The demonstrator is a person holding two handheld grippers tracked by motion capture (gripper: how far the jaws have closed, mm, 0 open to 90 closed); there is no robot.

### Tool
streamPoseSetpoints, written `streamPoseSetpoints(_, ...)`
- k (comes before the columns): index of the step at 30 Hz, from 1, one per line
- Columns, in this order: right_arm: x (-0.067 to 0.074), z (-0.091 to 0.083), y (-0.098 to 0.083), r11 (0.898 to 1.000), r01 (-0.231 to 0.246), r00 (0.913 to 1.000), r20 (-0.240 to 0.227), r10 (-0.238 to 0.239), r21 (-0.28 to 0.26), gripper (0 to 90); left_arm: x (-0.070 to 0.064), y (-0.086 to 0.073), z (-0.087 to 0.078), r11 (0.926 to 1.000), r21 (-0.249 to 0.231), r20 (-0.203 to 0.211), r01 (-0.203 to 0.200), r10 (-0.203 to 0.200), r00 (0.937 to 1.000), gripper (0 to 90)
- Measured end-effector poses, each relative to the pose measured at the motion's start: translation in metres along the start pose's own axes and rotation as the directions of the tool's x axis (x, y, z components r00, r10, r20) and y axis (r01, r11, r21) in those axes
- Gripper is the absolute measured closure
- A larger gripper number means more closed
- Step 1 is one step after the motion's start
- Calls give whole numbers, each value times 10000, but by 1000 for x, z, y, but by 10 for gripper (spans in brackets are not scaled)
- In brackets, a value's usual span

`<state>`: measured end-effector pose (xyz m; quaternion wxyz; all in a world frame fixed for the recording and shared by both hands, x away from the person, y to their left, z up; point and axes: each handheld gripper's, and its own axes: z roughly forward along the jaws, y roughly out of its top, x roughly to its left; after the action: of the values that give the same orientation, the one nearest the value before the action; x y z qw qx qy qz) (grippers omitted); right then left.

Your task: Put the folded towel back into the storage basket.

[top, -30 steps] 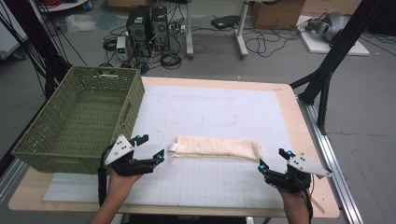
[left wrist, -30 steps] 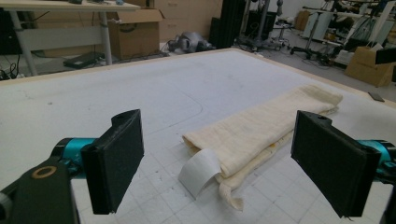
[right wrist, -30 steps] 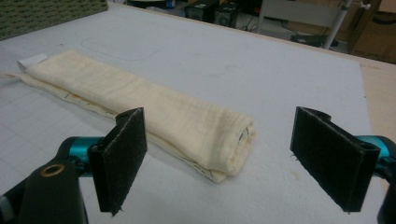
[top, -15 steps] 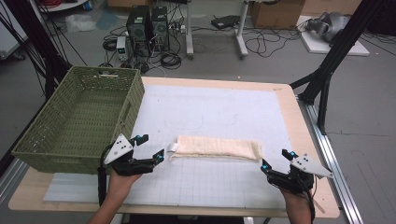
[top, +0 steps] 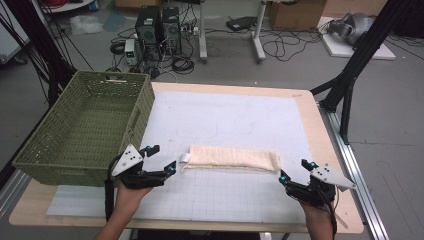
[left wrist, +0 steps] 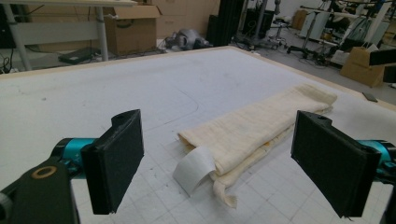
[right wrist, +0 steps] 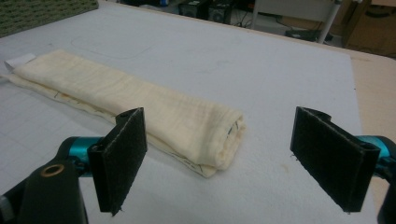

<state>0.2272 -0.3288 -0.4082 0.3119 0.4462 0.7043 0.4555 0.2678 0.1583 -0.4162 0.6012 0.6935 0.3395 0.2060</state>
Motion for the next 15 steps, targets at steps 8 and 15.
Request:
streamPoseSetpoints(8, -2, -2, -1, 9999, -113, 9999, 68, 113, -14, 172, 2, 11, 0, 9992, 338, 271, 230, -239, 9993, 183)
streamPoseSetpoints(15, -1, -2, -1, 9999, -112, 9999, 83, 112, 2, 172, 5, 22, 4, 9976, 527, 491, 442, -468, 9977, 183)
